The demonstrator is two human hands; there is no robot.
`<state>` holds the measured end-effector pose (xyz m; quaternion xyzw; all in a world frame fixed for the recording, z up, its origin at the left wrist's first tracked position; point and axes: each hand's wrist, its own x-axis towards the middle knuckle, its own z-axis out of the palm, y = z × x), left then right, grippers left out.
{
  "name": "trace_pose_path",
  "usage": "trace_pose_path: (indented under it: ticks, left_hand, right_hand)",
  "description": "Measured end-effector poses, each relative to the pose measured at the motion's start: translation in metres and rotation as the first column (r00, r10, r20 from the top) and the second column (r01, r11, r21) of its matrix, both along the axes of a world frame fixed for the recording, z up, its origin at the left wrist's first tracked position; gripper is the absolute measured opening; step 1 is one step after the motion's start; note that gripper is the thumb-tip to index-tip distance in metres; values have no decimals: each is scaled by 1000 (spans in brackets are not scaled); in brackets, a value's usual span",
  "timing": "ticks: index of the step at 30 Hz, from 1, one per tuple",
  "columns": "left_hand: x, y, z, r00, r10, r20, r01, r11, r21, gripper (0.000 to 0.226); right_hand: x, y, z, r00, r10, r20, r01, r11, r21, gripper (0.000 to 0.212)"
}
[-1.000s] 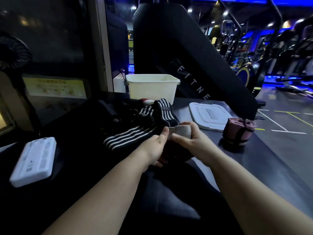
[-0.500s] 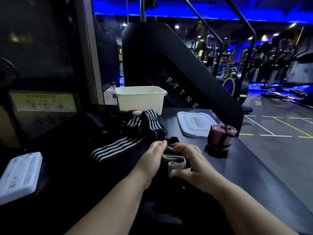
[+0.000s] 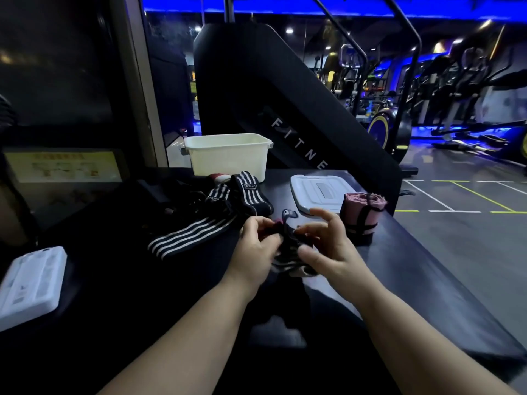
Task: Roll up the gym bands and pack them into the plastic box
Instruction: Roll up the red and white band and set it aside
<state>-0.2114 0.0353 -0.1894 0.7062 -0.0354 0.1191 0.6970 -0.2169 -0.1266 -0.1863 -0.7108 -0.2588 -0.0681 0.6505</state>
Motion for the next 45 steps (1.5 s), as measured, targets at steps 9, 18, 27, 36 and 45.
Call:
trace_pose_path:
  ticks: [9,18,27,36,45]
  left_hand:
    - [1,-12,-14,984,-134,-115,157,963,219,102]
    - [-3,-3,0,955,-126,-267,216,916,339,43]
    - [-2,6,16,998,44,-40,-19,874,486,38]
    - [-9,-5,9,987,94,-133,-33,916,400,48]
    - [-3,-2,10,958,37,-284,37,967,253,49]
  right_hand:
    - [-1,-3,-4,911,-409,-60,392,901,-184,21]
    - [-5,-25,9,894,-336,-298,303,941,-151,30]
    - [2,-42,19,893,-264,-365,290,957,19,34]
    - [10,-26,8,878,-389,-278,312,907,-284,39]
    - [15,-21,9,804,-385,-452,308,922,-236,56]
